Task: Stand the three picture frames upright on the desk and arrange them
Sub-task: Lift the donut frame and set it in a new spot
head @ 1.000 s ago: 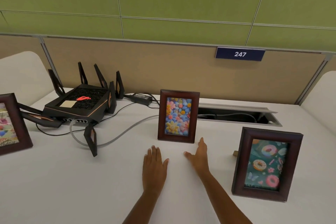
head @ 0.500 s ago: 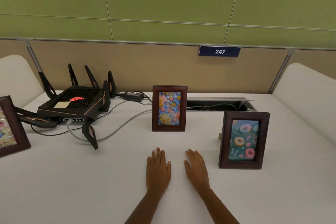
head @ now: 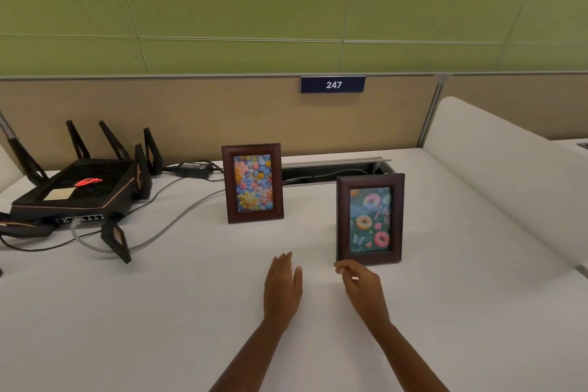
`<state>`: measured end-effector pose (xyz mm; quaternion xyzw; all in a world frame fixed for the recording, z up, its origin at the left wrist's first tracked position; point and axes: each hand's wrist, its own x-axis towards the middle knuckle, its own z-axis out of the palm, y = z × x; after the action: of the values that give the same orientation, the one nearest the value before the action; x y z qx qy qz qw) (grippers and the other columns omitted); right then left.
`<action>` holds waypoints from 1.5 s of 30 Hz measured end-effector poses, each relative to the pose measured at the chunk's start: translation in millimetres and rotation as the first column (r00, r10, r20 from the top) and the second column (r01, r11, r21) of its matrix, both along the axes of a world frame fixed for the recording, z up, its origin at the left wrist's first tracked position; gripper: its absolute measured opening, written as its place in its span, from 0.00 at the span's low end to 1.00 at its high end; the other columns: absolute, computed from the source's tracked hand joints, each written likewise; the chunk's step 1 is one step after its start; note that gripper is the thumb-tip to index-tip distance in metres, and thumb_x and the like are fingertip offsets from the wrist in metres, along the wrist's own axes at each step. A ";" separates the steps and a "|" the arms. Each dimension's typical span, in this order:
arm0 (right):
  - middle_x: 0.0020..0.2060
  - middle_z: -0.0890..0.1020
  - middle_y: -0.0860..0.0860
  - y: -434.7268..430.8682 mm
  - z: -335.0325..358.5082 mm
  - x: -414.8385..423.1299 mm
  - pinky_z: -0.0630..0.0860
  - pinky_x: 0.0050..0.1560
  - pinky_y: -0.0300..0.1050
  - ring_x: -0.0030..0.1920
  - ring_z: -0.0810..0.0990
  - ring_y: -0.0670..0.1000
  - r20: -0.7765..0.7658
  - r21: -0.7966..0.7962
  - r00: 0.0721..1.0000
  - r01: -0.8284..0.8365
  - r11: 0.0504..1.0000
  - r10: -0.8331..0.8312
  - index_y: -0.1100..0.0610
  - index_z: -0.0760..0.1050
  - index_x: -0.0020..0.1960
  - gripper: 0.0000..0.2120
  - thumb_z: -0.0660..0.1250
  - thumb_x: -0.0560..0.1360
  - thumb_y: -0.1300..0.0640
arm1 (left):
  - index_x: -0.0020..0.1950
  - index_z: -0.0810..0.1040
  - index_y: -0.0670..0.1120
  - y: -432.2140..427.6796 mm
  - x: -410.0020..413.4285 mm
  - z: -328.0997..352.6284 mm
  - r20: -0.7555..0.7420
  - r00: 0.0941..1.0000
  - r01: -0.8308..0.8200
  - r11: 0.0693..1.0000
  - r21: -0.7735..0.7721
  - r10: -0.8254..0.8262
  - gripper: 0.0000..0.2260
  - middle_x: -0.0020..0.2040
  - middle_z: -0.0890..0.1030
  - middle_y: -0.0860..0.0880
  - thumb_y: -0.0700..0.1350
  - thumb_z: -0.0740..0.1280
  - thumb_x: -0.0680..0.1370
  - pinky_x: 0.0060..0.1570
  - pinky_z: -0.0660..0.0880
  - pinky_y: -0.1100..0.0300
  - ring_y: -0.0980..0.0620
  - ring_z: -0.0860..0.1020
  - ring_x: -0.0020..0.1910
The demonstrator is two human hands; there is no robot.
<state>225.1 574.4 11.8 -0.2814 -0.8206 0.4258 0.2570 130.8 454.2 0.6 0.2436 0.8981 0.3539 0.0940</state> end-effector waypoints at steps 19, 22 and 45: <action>0.64 0.73 0.60 131.7 14.8 17.8 0.68 0.65 0.52 0.64 0.72 0.60 0.095 -0.178 0.990 0.124 0.976 -0.109 0.63 0.64 0.67 0.21 0.59 0.78 0.54 | 0.72 0.61 0.42 75.2 21.9 34.4 0.215 0.976 -0.014 0.969 0.245 -0.040 0.20 0.72 0.66 0.41 0.41 0.57 0.80 0.69 0.65 0.54 0.44 0.66 0.71; 0.61 0.76 0.60 138.2 14.1 9.4 0.73 0.58 0.50 0.59 0.75 0.58 0.126 -0.226 0.992 0.012 0.974 0.017 0.63 0.68 0.63 0.18 0.60 0.77 0.53 | 0.72 0.61 0.43 84.2 23.4 36.1 0.258 0.965 -0.033 0.958 0.286 -0.044 0.20 0.72 0.67 0.40 0.41 0.58 0.80 0.67 0.68 0.51 0.42 0.68 0.70; 0.47 0.81 0.53 209.8 28.5 -10.3 0.78 0.40 0.42 0.44 0.81 0.50 -0.117 -0.623 0.981 -0.194 0.757 0.156 0.53 0.73 0.47 0.13 0.61 0.71 0.70 | 0.67 0.67 0.37 151.5 10.1 41.2 0.310 0.950 -0.076 0.930 0.360 -0.043 0.16 0.63 0.76 0.37 0.35 0.58 0.79 0.60 0.74 0.51 0.40 0.75 0.61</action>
<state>214.8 784.2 40.3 -0.2610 -0.6449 0.7064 0.1302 140.9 605.7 41.8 0.1901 0.7917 0.5503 0.1850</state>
